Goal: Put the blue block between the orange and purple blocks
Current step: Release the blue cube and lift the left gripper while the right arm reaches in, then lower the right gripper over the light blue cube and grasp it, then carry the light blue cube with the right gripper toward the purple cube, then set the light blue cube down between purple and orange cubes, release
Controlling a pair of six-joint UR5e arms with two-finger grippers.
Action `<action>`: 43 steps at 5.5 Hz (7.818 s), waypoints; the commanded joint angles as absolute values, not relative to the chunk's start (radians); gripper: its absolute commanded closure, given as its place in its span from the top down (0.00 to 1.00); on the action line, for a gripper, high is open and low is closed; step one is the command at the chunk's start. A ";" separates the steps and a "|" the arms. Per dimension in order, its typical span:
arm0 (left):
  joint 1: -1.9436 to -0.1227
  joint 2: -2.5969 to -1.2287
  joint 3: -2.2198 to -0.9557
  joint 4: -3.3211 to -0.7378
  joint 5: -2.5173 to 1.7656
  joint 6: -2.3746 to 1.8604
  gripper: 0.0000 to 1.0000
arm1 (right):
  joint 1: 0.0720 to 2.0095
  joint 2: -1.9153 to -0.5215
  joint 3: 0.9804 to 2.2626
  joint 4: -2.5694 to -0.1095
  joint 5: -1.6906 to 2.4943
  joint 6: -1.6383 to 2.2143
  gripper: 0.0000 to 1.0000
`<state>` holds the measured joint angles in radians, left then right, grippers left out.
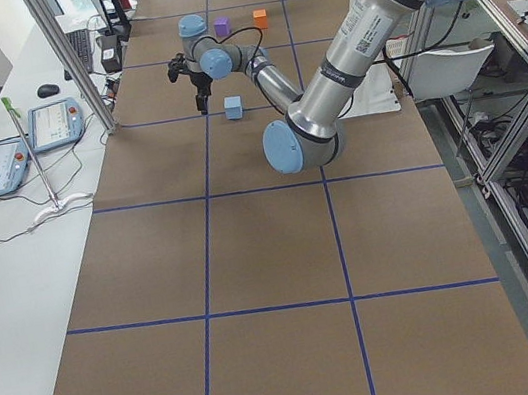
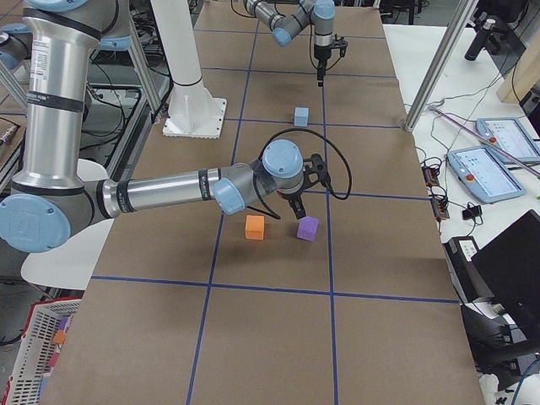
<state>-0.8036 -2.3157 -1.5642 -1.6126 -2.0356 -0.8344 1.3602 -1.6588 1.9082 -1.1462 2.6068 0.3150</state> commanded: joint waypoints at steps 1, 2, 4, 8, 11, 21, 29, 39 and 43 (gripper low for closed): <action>-0.851 -2.051 -1.754 -1.617 -2.023 -0.787 1.00 | 1.078 -1.318 1.908 -1.088 2.497 0.878 0.98; -0.886 -1.946 -1.755 -1.621 -2.029 -0.775 1.00 | 0.919 -1.245 1.911 -1.098 2.301 0.934 1.00; -1.065 -1.794 -1.750 -1.620 -2.112 -0.507 1.00 | 0.713 -0.960 1.893 -1.560 2.043 0.988 1.00; -1.590 -1.585 -1.667 -1.501 -2.298 0.206 1.00 | 0.560 -0.653 1.455 -1.617 1.820 1.081 1.00; -1.591 -1.578 -1.671 -1.502 -2.335 0.207 1.00 | 0.486 -0.650 1.363 -1.516 1.724 1.199 0.99; -1.591 -1.534 -1.663 -1.514 -2.335 0.184 1.00 | 0.772 -1.042 1.748 -1.500 1.972 0.975 0.00; -1.589 -1.534 -1.670 -1.516 -2.324 0.186 1.00 | 1.020 -1.672 1.916 -1.243 2.100 0.761 0.05; -1.591 -1.534 -1.672 -1.516 -2.332 0.186 1.00 | 0.847 -1.750 1.776 -0.965 1.982 0.908 0.99; -1.591 -1.534 -1.671 -1.516 -2.332 0.189 1.00 | 1.124 -1.783 1.884 -1.097 2.131 0.636 1.00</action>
